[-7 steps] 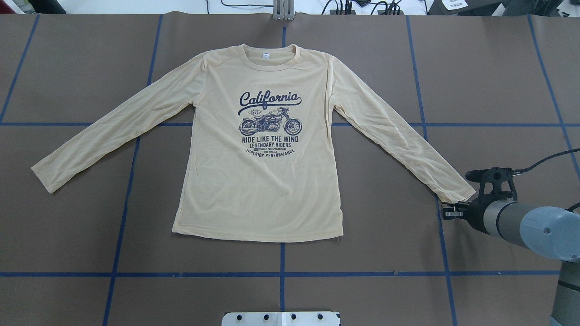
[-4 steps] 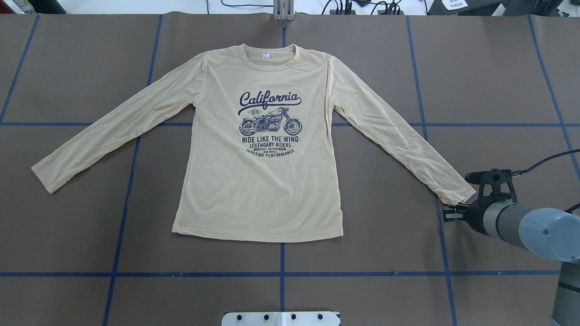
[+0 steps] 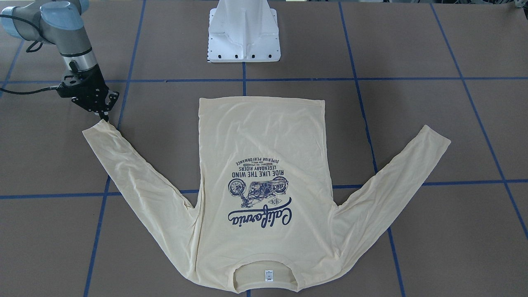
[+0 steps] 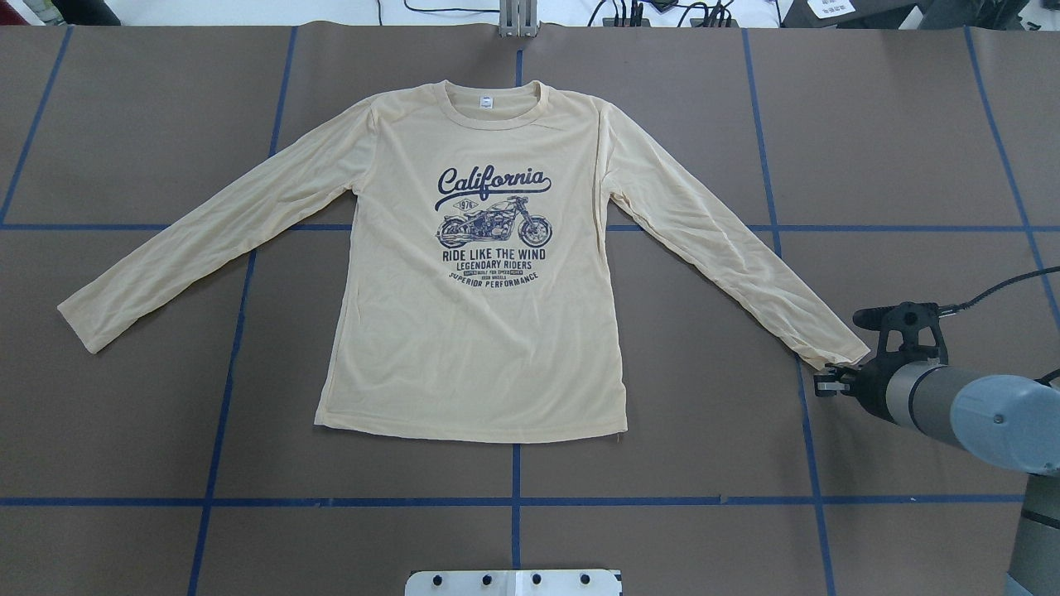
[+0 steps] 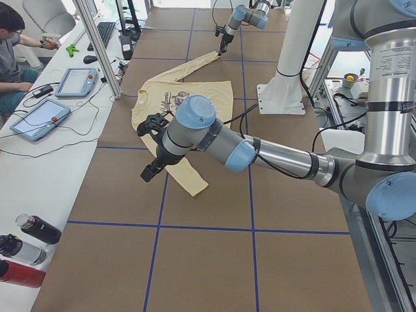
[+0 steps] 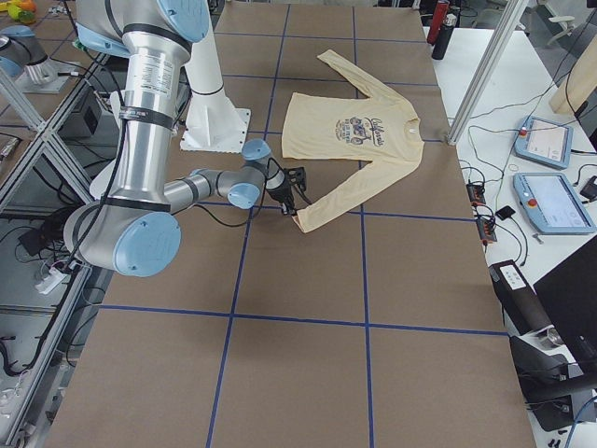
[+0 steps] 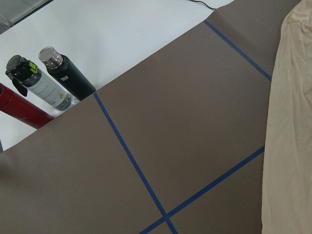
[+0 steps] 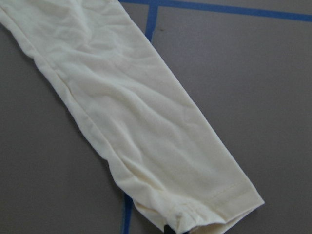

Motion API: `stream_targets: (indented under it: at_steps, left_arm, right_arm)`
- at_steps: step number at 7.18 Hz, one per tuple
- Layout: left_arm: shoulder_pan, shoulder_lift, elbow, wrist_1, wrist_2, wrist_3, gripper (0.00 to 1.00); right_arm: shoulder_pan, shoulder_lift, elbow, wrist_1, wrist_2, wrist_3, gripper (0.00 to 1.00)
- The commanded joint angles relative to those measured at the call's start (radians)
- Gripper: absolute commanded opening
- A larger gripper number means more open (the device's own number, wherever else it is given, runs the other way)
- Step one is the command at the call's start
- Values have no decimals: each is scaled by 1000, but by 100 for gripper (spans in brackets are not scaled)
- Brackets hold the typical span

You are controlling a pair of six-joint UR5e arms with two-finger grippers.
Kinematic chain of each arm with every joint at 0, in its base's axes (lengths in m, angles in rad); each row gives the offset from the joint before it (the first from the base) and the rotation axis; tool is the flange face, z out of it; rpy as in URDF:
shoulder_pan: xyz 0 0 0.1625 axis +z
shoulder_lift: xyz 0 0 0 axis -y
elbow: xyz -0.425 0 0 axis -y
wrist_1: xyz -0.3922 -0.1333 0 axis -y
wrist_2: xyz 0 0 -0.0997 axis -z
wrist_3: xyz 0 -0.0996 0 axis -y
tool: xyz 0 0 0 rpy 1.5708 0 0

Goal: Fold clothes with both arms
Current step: 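Lower the right gripper to the cuff of the sleeve nearest it and grasp, then lift the sleeve with the right gripper and carry it across the shirt body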

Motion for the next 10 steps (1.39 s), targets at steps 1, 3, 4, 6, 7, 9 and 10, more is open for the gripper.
stream_targets:
  at_steps: [1,3,4,6,7,9,10]
  left_arm:
    - [0,-1,1,1,0,-1,100]
    - [0,-1,1,1,0,-1,100]
    - [0,0,1,1,0,-1,100]
    - [0,-1,1,1,0,-3,100]
    - [0,-2,1,1,0,-3,100]
    - [0,0,3,2,0,-3,100]
    - [0,0,3,2,0,-3,100]
  right_arm:
    - [89,7,24,2,25,-78,0]
    - [203,106,38,-32,115,-83,0]
    - [219,230,38,-161,114,-83,0]
    - [223,497,18,-465,81,-80,0]
    - [220,604,-15,-550,65,-80,0]
    - [219,744,-91,-549,42,-89,0]
    - [219,838,-138,-549,18,-122,0]
